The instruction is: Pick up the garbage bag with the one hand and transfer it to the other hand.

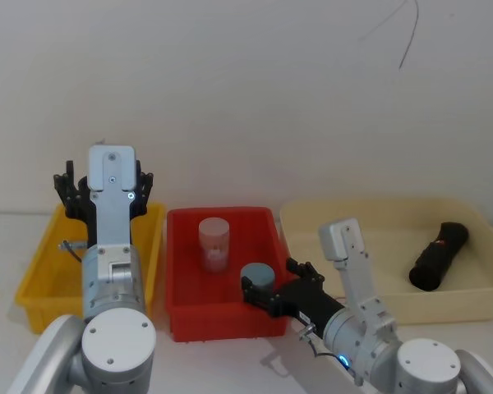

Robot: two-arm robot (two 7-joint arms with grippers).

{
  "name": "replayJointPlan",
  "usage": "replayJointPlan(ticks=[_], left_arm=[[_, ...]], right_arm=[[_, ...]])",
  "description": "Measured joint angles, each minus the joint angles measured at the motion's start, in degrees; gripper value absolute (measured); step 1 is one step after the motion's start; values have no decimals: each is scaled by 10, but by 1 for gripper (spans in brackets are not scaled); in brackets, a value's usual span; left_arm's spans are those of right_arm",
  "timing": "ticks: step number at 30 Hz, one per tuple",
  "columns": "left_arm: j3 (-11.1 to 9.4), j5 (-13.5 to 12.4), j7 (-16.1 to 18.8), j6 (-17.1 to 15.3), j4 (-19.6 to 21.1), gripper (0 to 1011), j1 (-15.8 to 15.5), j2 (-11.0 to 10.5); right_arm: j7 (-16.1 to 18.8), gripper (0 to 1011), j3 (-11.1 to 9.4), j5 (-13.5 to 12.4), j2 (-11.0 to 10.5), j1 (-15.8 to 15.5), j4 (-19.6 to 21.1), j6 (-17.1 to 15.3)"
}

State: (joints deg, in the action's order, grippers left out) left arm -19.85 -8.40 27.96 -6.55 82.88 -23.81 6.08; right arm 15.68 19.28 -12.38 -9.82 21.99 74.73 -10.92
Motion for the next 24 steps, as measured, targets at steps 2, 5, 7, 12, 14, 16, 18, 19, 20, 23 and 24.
replayJointPlan(ticks=[2,5,7,12,14,16,18,19,20,23,24], left_arm=[[0,0,0,0,0,1001,0,0],[0,0,0,0,0,1001,0,0],[0,0,0,0,0,1000,0,0],[0,0,0,0,0,1001,0,0],[0,0,0,0,0,1000,0,0],[0,0,0,0,0,1000,0,0],[0,0,0,0,0,1001,0,0],[0,0,0,0,0,1000,0,0],[0,0,0,0,0,1000,0,0],[0,0,0,0,0,1000,0,0],[0,0,0,0,0,1001,0,0]], right_arm=[[1,1000,0,1,1,2,-3,1],[1,1000,1,1,1,4,-6,2],[2,1000,2,2,2,5,-8,3],[5,1000,5,4,3,9,-15,5],[5,969,6,5,4,10,-16,5],[7,933,7,6,4,12,-18,6],[7,879,8,7,4,13,-19,7],[7,879,8,7,4,13,-19,7],[8,827,9,8,4,13,-20,6],[9,757,10,10,4,13,-21,7],[9,720,11,10,4,13,-21,7]])
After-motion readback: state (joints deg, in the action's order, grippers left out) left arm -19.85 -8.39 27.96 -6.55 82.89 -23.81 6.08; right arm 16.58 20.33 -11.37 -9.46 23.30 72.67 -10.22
